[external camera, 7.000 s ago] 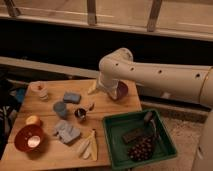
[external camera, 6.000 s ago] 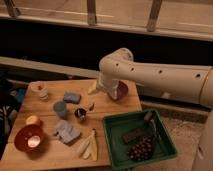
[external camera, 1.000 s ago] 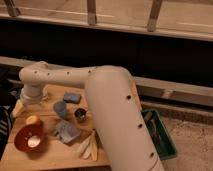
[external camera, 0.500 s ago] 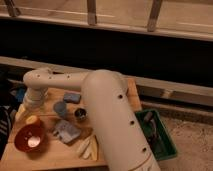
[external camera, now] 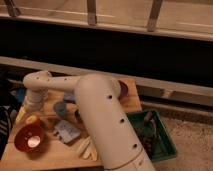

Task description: Place apple in red bowl

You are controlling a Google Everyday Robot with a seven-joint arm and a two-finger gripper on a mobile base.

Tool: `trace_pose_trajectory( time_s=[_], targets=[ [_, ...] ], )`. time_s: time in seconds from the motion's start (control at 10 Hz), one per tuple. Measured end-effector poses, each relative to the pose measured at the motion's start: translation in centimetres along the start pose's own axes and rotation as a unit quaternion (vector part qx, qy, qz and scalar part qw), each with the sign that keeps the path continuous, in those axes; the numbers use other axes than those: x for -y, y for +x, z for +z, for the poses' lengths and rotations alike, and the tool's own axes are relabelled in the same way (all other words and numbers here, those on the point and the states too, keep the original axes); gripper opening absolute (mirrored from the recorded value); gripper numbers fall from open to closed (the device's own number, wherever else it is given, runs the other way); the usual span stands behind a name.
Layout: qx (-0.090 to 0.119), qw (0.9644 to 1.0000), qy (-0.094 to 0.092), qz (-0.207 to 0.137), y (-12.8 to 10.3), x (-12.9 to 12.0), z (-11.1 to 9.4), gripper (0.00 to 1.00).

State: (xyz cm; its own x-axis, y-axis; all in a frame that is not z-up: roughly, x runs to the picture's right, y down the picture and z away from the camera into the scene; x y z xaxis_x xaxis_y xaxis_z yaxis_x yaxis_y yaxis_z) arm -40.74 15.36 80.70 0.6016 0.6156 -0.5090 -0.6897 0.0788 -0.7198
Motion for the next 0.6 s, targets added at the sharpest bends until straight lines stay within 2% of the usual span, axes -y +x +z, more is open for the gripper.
trace_pose_trajectory(
  time_s=[0.4, 0.6],
  targets=[
    [-0.032, 0.9995, 0.001, 0.005, 0.0, 0.3, 2.6, 0.79],
    [-0.027, 0.9991, 0.016, 0.027, 0.0, 0.7, 3.1, 0.64]
  ],
)
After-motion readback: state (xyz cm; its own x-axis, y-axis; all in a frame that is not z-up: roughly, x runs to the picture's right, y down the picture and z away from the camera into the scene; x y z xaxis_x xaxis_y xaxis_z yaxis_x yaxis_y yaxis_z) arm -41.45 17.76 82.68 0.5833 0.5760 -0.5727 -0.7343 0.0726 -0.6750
